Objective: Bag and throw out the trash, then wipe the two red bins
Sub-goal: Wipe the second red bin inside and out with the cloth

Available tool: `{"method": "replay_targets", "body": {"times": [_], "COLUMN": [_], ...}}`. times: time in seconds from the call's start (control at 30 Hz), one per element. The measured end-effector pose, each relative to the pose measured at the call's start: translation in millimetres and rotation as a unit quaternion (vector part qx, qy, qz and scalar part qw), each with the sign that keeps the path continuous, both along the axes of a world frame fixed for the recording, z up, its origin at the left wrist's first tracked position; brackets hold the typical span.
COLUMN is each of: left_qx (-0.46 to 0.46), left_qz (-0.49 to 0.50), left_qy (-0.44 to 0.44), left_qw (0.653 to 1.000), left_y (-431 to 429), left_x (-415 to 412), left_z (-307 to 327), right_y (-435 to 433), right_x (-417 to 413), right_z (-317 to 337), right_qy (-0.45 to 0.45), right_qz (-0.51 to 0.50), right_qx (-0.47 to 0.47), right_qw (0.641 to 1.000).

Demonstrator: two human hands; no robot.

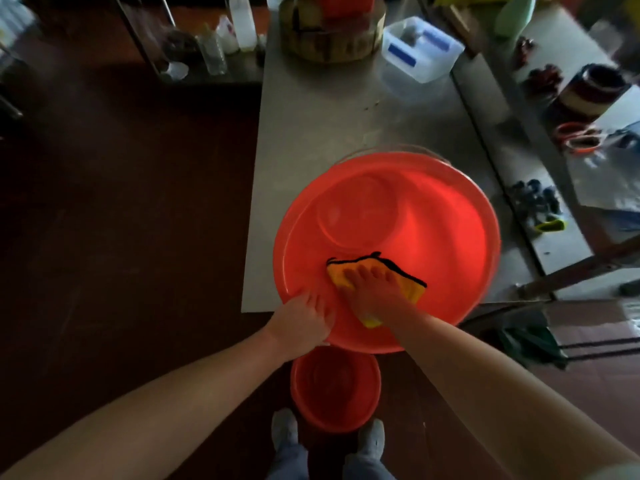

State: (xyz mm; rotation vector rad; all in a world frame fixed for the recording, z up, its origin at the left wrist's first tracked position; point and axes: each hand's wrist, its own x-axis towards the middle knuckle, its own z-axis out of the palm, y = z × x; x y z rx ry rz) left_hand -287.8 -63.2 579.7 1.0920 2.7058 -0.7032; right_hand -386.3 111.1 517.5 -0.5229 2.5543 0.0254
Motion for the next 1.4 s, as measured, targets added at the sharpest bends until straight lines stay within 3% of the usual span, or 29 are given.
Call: {"method": "replay_targets", "body": {"times": [0.27,0.37,0.47,0.63,0.7,0.9,1.17,1.3,1.4], "left_qx": [-0.032,-0.006,-0.008,-0.036,-0.021,0.018,0.015,0.017,0.025], "left_qz": [-0.012,-0.024,-0.043,-0.063,-0.068,-0.038,-0.047,-0.042,-0.055], "left_qy": [0.022,0.000,0.016,0.003,0.001,-0.040,0.019,0.028,0.011], "left_qw": [0.999,1.000,0.999,0.997,0.997,0.998,0.999,0.999,0.998], "left_y": [15,20,19,20,16,21,21,22,19], "left_x": [9,3,-5,-5,-2,3,5,2,-3], "left_z": [10,13,24,31,28,17,15,12,18], "right_y": [46,54,46,-8,-16,16,52,27,-12], "right_x": [-60,-69,-49,-6,-3,-9,-72,-53,-37], "right_z": [-10,-4,-6,-12,-9,-5,-8,-15,-19], "right_qy": [0.117,0.133,0.089,-0.072,-0.101,0.030,0.107,0.045,-0.085], "right_qz": [0.051,0.053,0.018,-0.102,-0.103,0.049,0.079,0.013,-0.084], "right_qx": [0.135,0.140,0.126,0.013,-0.007,0.055,0.120,0.097,0.031], "right_qw": [0.982,0.980,0.988,0.992,0.990,0.997,0.984,0.994,0.992]}}
